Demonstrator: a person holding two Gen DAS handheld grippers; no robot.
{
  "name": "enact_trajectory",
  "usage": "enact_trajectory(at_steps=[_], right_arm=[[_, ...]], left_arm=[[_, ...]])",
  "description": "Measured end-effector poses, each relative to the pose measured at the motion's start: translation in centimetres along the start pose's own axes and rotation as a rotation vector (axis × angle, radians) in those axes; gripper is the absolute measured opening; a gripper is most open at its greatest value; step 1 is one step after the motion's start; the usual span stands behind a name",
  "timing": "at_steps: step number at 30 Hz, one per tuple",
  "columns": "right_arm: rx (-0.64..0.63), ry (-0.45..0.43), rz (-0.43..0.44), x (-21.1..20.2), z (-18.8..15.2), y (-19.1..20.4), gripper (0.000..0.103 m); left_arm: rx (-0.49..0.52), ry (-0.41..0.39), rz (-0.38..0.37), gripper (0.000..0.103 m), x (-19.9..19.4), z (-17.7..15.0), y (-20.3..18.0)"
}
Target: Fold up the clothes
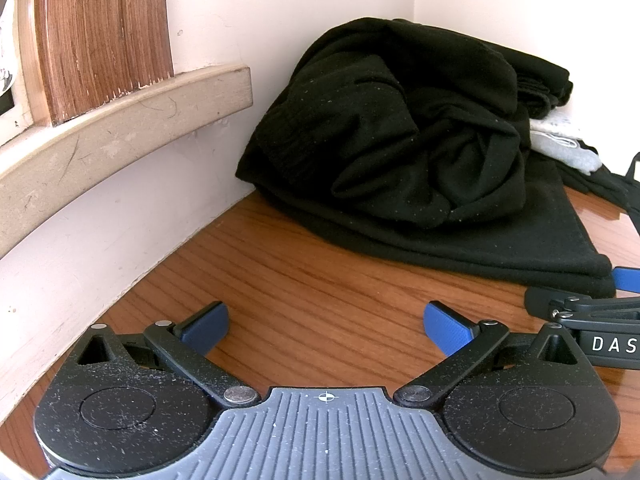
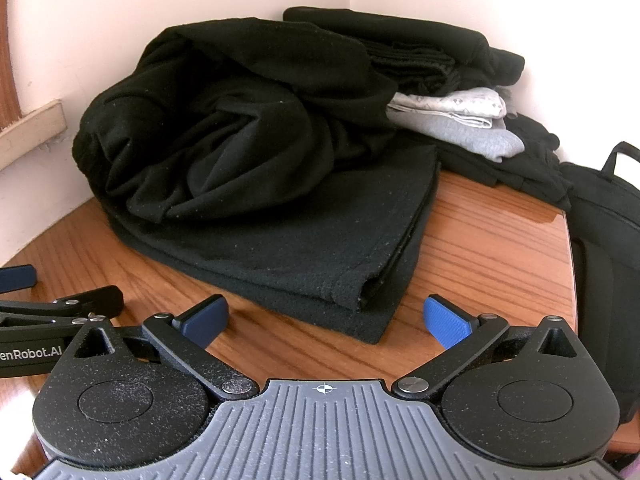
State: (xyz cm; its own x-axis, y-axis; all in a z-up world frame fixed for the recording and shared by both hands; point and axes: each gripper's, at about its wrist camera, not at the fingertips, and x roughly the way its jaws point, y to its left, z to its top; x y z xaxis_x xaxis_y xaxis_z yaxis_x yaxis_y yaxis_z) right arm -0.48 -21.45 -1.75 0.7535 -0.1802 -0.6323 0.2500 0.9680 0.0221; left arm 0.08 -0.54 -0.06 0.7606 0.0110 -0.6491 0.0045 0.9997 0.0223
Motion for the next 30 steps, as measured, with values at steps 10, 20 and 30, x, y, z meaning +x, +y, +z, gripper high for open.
enact_trajectory(at_steps=[10, 20, 30], right_arm=[[0.000, 0.000, 0.000, 0.05, 0.02, 0.03, 0.103], [0.000, 0.000, 0.000, 0.05, -0.03, 0.00, 0.103], [0.000, 0.001, 0.000, 0.08, -0.05, 0.07, 0.103]], left_arm=[[0.000, 0.000, -0.001, 0.103, 0.04, 0.02, 0.13], [0.001, 0.000, -0.001, 0.103, 0.04, 0.08, 0.16], [0.002, 0.000, -0.003, 0.103, -0.06, 0.05, 0.22]])
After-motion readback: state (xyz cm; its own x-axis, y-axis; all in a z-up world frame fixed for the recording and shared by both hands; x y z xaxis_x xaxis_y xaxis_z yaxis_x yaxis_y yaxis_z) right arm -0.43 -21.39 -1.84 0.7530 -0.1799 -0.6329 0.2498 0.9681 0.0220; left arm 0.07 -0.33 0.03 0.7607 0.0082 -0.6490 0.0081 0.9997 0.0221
